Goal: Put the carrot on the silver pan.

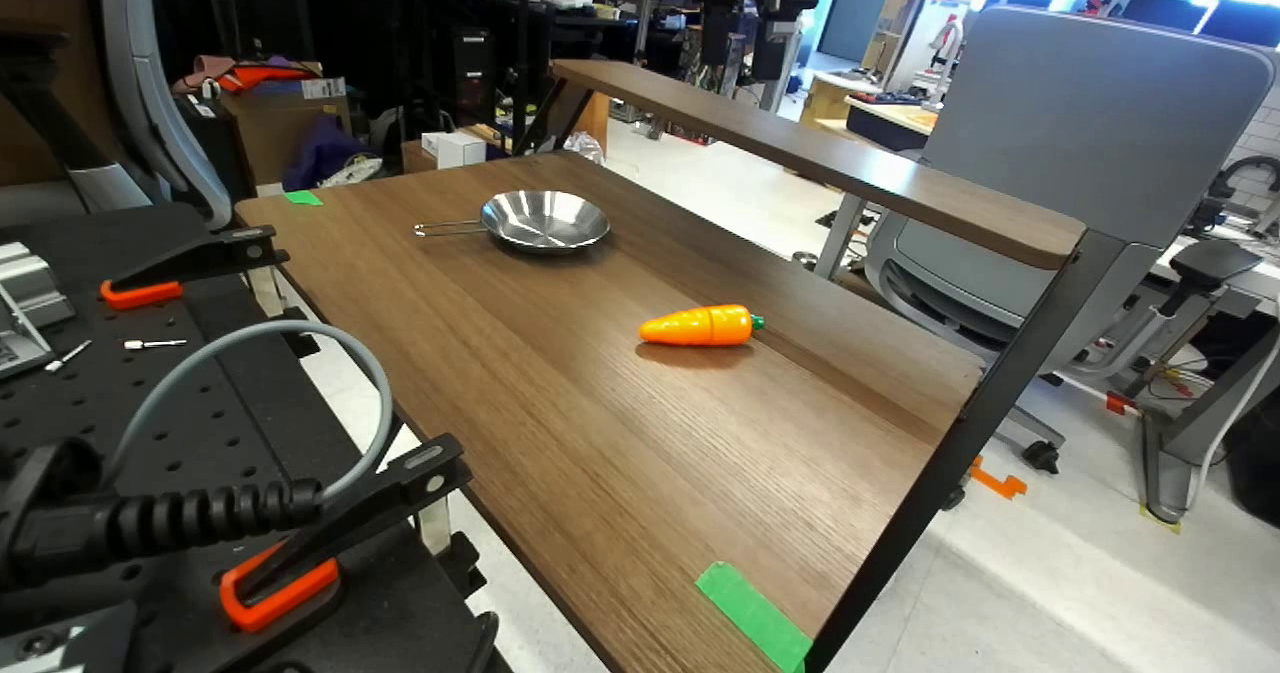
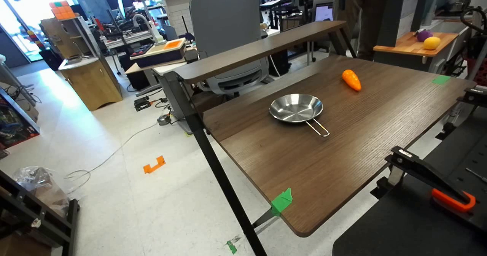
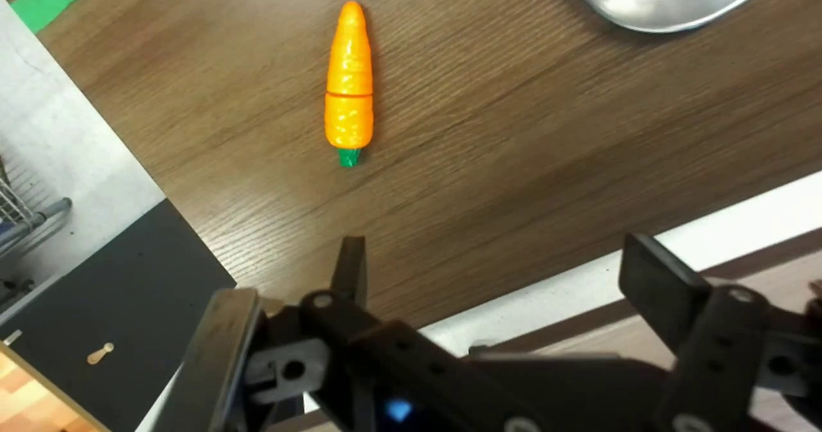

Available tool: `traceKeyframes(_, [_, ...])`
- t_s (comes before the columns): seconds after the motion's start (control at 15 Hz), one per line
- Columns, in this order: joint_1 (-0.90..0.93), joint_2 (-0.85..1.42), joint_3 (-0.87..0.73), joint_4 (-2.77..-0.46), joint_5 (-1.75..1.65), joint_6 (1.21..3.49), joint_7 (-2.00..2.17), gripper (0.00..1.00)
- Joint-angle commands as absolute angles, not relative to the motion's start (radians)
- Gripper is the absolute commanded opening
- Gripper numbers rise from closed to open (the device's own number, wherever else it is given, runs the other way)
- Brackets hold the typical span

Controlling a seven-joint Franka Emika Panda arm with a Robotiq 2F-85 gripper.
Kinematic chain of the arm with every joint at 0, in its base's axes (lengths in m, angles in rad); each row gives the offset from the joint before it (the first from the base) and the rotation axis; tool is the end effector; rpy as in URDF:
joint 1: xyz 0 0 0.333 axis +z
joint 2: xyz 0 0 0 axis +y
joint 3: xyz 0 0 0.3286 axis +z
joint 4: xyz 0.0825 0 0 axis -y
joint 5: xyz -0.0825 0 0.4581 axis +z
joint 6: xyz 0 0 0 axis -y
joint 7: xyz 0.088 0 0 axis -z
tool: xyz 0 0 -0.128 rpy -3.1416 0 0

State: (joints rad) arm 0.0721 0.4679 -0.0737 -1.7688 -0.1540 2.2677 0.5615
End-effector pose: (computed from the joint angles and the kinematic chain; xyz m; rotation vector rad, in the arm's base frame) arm 0.7254 -0.0047 0.2472 2.9233 -0.6806 0.1083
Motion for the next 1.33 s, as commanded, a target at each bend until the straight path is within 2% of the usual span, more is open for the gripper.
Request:
traceKeyframes(0.0, [0.112,0.370,-0.102,-1.906,-0.188,2.281,0.586,1.00])
traceKeyframes(0.4, [0.087,0.344,-0.113,-1.981,-0.209,2.281,0.563,1.00])
traceKeyframes(1.27, [0.057,0.501,-0.154,-1.936,-0.226,2.303,0.525,1.00])
